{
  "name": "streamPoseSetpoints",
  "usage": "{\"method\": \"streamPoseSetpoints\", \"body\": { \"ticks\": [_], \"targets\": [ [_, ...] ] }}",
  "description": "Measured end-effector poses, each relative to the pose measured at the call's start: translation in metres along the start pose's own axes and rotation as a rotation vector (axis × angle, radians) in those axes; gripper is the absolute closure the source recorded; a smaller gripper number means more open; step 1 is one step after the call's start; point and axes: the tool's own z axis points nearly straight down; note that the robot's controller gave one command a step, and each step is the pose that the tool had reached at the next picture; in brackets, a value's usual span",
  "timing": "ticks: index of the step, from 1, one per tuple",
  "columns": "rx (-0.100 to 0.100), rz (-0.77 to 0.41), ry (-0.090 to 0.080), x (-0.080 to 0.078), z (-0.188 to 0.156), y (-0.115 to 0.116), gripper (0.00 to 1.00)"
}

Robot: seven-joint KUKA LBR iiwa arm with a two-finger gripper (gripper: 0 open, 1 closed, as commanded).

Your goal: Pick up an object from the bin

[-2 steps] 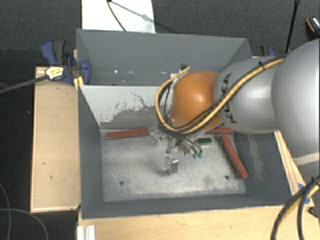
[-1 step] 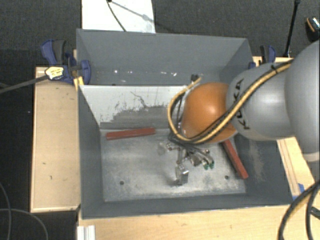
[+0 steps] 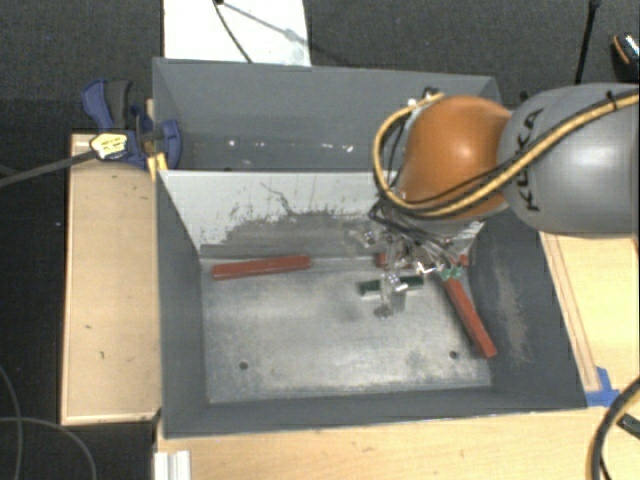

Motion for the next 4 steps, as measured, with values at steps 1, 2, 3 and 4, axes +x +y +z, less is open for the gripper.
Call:
{"method": "streamPoseSetpoints", "body": {
  "ticks": [1, 2, 3, 4],
  "targets": [
    [-0.004, -0.045, 0.015, 0.027, 0.064, -0.064, 0.00],
    [-0.006, -0.045, 0.009, 0.024, 0.061, -0.060, 1.00],
    [-0.004, -0.172, 0.000, 0.020, -0.059, -0.009, 1.00],
    [-0.009, -0.152, 0.014, 0.077, -0.028, 0.023, 1.00]
  ]
}}
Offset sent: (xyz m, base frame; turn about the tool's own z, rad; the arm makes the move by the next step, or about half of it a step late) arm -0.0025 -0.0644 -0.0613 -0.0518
